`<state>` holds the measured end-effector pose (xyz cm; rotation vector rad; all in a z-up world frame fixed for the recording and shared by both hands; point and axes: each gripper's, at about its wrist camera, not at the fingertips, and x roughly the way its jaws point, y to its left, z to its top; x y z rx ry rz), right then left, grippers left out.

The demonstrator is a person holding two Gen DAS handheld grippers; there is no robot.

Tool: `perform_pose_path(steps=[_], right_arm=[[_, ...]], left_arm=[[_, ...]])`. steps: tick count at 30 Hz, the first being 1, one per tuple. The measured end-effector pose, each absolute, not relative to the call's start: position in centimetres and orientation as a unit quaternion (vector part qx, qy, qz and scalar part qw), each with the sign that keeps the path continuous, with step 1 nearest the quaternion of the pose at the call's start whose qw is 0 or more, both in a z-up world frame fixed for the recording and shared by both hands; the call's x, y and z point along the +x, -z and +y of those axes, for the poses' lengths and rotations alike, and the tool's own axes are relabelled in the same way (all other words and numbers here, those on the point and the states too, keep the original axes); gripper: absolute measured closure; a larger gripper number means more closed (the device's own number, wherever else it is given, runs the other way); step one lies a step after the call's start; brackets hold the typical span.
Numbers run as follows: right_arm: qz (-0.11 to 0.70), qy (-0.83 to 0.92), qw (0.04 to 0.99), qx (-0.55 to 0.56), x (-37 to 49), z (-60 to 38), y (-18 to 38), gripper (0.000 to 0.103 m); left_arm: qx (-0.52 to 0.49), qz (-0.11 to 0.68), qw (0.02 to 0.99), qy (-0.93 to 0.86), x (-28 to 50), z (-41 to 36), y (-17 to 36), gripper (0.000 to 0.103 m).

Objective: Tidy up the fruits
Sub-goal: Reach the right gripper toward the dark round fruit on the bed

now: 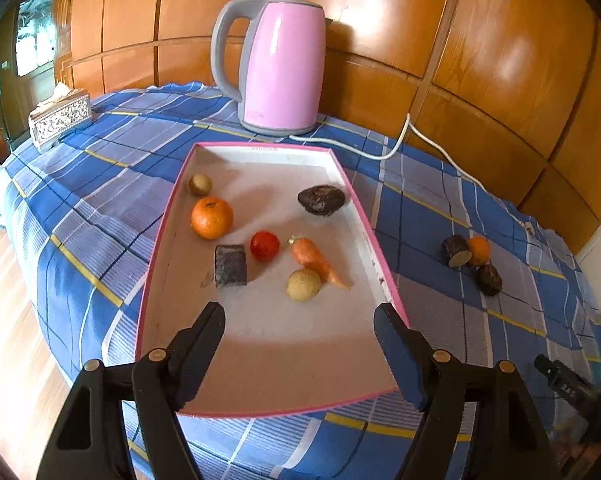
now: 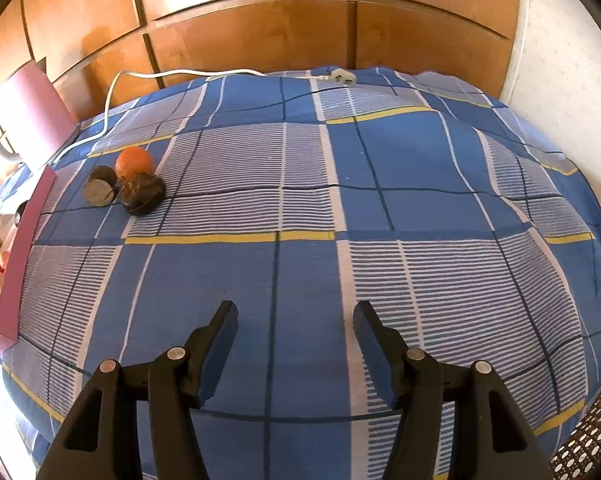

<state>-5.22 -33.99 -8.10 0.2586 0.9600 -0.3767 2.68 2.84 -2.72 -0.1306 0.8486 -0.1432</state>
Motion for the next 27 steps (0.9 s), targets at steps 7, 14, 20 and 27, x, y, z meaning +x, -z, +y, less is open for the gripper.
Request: perform_pose_path(steps=[7,14,20,27], right_arm=[[0.457,0.141,0.871,0.114,-3.8,-32.7,7.6,0.042],[0.463,0.074,0.879,0.09,-0.5,-30.4,7.0,0.042],[0.465,0.036,0.883,0.053,2.3,-28.4,6.5,0.042],[0.472,0.004,0.882,-0.005,6.0,-26.8,6.4,0.04]], left_arm=[[-0.064,0.417,0.904,0.069,2.4,2.9,3.2,0.026],[-0.065,0.419,0.903,0.069,2.1,3.1,3.3,0.026],[-0.07,0.421,0.902,0.061,2.0,3.9,3.5,0.025],[-0.08,0.413,0.907,0.037,1.8,5.2,3.3,0.022]])
